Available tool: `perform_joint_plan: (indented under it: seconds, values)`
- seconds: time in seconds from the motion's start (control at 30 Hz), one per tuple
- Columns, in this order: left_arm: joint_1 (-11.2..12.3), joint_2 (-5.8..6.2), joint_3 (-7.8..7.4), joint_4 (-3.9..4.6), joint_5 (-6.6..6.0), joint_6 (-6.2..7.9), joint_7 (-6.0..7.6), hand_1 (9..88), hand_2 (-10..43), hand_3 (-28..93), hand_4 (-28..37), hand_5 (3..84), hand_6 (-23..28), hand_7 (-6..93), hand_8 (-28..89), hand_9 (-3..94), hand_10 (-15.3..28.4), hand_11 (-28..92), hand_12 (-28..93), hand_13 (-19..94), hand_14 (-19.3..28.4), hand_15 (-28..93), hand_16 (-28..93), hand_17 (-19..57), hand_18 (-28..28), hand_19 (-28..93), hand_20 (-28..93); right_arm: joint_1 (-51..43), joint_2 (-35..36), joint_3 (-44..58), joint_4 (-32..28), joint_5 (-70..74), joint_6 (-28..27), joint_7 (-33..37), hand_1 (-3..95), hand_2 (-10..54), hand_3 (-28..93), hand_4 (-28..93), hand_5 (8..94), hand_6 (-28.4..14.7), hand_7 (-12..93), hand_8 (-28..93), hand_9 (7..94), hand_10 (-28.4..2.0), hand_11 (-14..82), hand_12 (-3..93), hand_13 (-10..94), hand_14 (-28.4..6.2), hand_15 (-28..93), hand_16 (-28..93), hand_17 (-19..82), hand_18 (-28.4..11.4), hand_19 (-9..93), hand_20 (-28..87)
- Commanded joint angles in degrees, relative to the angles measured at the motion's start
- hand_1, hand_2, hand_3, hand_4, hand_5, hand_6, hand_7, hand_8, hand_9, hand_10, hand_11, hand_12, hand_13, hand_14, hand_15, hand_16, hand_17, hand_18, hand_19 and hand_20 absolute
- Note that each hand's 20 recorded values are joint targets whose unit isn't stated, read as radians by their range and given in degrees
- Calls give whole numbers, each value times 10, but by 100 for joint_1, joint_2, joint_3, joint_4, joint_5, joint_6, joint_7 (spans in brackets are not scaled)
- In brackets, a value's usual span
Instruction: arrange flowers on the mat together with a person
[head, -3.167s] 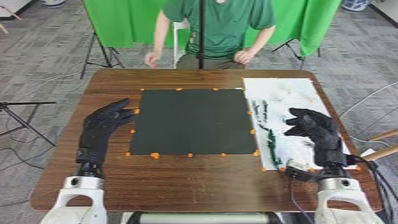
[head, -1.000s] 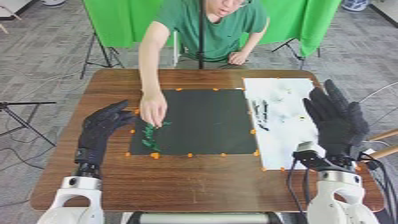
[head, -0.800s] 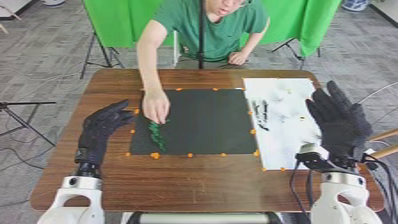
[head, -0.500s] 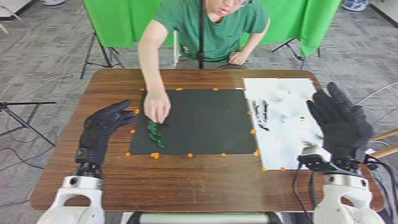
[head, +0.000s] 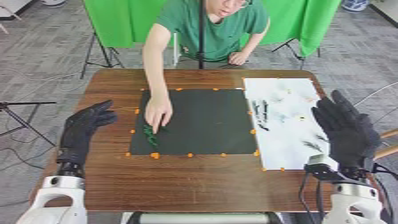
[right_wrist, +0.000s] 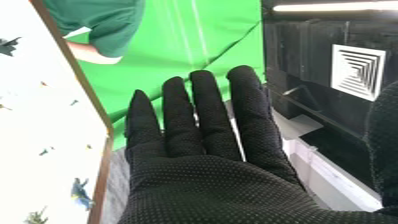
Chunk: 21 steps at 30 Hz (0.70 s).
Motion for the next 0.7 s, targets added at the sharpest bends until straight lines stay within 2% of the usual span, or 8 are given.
perform_joint_plan:
  seconds: [0.03, 0.1, 0.2, 0.3, 0.37, 0.57, 0.7]
  values:
    - [234, 81, -70, 159, -299, 444, 6, 165, 162, 657, -282, 503, 28, 122, -58, 528, 152, 190, 155, 462, 197, 234, 6, 127, 156, 163, 201, -177, -99, 62, -58, -37, -88, -36, 87, -34, 765, -185, 418, -19, 112, -91, 412, -152, 45, 128, 306, -120, 108, 92, 170, -145, 11, 235]
    - [210, 75, -11, 215, -401, 489, 81, 171, 201, 627, -282, 512, 29, 119, -59, 534, 154, 188, 154, 468, 197, 237, 1, 131, 153, 158, 199, -180, -92, 63, -58, -46, -109, -31, 87, -34, 765, -185, 419, -20, 112, -91, 413, -151, 45, 128, 307, -120, 108, 92, 170, -145, 11, 236]
    - [235, 77, 50, 249, -468, 583, 164, 208, 264, 568, -283, 522, 37, 116, -61, 543, 161, 190, 150, 472, 195, 227, -8, 154, 128, 112, 181, -194, -99, 62, -68, -75, -130, -8, 88, -35, 766, -185, 421, -21, 112, -91, 414, -151, 46, 130, 309, -120, 109, 94, 170, -145, 11, 236]
    - [204, 81, 108, 302, -543, 688, 191, 240, 298, 545, -283, 527, 44, 111, -61, 545, 162, 191, 146, 469, 185, 205, -11, 167, 114, 80, 187, -201, -115, 57, -75, -90, -99, -14, 91, -34, 764, -185, 427, -22, 114, -91, 416, -152, 46, 131, 310, -120, 108, 95, 171, -145, 11, 237]
    - [196, 85, 120, 304, -611, 727, 197, 252, 310, 543, -283, 528, 48, 108, -60, 544, 163, 190, 145, 468, 183, 199, -10, 171, 111, 68, 193, -209, -107, 59, -78, -80, -91, 1, 93, -33, 764, -184, 430, -22, 116, -90, 418, -152, 47, 131, 312, -120, 109, 96, 171, -144, 11, 237]
    - [227, 62, 102, 283, -555, 744, 133, 249, 323, 564, -283, 533, 52, 109, -60, 547, 164, 193, 145, 467, 182, 196, -7, 170, 108, 59, 203, -193, -89, 41, -76, -107, -51, 30, 99, -36, 765, -182, 436, -23, 118, -90, 422, -152, 48, 134, 315, -122, 110, 99, 173, -144, 12, 239]
    - [192, 44, 136, 304, -534, 703, 106, 247, 315, 583, -283, 530, 49, 114, -61, 548, 163, 197, 145, 467, 182, 200, -5, 164, 108, 64, 207, -193, -97, 56, -87, -111, -11, 48, 105, -36, 763, -181, 438, -23, 121, -91, 425, -153, 49, 136, 318, -121, 111, 101, 173, -144, 12, 241]
